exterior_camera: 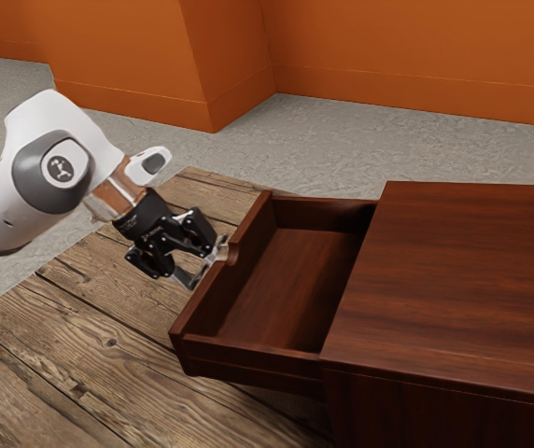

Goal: Pull the drawer handle with one arm to open the drawer

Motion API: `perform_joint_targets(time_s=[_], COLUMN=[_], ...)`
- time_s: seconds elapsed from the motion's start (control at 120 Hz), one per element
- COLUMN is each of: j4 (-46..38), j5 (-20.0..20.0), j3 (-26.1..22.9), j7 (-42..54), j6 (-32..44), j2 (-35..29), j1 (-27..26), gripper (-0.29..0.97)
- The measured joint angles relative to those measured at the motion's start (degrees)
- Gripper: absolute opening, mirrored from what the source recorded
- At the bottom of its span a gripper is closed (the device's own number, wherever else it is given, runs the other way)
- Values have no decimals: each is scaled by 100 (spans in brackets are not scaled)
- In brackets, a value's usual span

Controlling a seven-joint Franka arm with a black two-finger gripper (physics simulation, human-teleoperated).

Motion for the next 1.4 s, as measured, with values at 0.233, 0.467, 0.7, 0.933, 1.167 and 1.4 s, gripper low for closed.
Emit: perform_joint_targets(time_s=[0.233, 0.467, 0.7, 0.933, 1.167, 1.4], j4=[-67, -95, -85, -84, -86, 290], j5=[68, 147, 165, 133, 105, 993], j3=[123, 298, 350, 347, 369, 304], j7=[-8, -28, -48, -52, -37, -50], j6=[2, 5, 3, 5, 7, -425], j2=[-124, -171, -172, -242, -398, -689], j1=[-65, -202, -272, -315, -400, -425], gripper=[38, 38, 38, 49, 62, 66])
